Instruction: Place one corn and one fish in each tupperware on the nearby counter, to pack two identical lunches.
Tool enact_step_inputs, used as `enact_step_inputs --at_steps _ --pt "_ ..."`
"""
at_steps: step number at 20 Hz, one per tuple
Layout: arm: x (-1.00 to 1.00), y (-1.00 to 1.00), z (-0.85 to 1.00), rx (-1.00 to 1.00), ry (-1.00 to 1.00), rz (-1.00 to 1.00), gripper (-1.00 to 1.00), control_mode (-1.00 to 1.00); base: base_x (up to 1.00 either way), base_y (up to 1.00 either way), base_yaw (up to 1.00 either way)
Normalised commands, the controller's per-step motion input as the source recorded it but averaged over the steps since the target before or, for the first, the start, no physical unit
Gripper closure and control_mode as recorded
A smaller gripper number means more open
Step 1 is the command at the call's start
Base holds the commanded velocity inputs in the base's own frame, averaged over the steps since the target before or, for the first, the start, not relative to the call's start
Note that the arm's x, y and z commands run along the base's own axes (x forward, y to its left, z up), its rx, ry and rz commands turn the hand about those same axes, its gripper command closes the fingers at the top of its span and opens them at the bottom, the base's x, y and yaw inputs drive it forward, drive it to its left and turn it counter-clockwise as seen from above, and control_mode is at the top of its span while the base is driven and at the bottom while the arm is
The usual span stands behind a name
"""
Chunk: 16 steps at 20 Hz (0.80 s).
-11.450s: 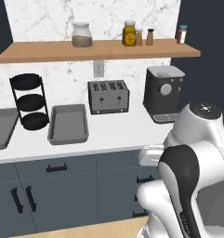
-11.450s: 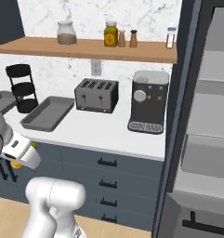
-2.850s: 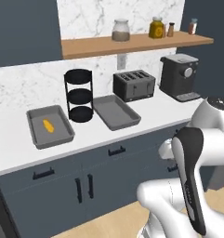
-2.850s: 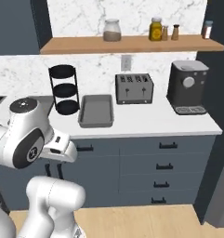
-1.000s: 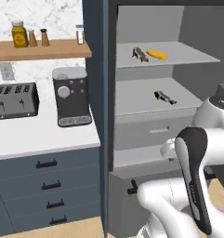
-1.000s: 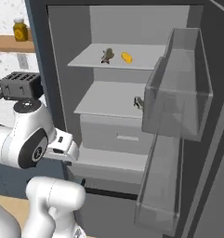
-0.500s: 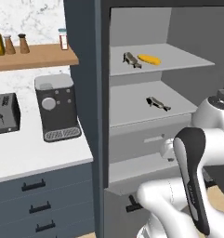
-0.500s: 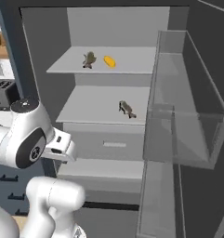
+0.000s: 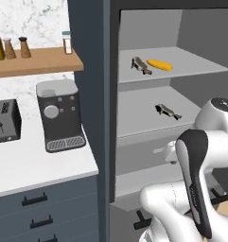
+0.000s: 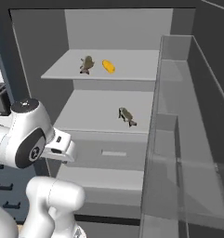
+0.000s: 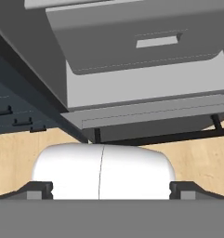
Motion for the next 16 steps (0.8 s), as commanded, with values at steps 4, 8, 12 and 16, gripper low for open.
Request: enact_step_inputs --at_steps 4,8,12,16 --pt "0.00 0.00 0.00 0.00 0.00 0.00 -1.00 1.00 0.36 -0.39 0.02" --pt "0.00 0.00 0.00 0.00 0.00 0.00 -1.00 1.00 0.25 -0.59 0.01" --pt "0.00 0.00 0.00 0.00 0.00 0.00 -1.00 1.00 0.20 -0.58 0.00" --pt "0.00 0.00 0.00 0.00 0.00 0.00 -1.00 1.00 0.25 -0.42 0.00"
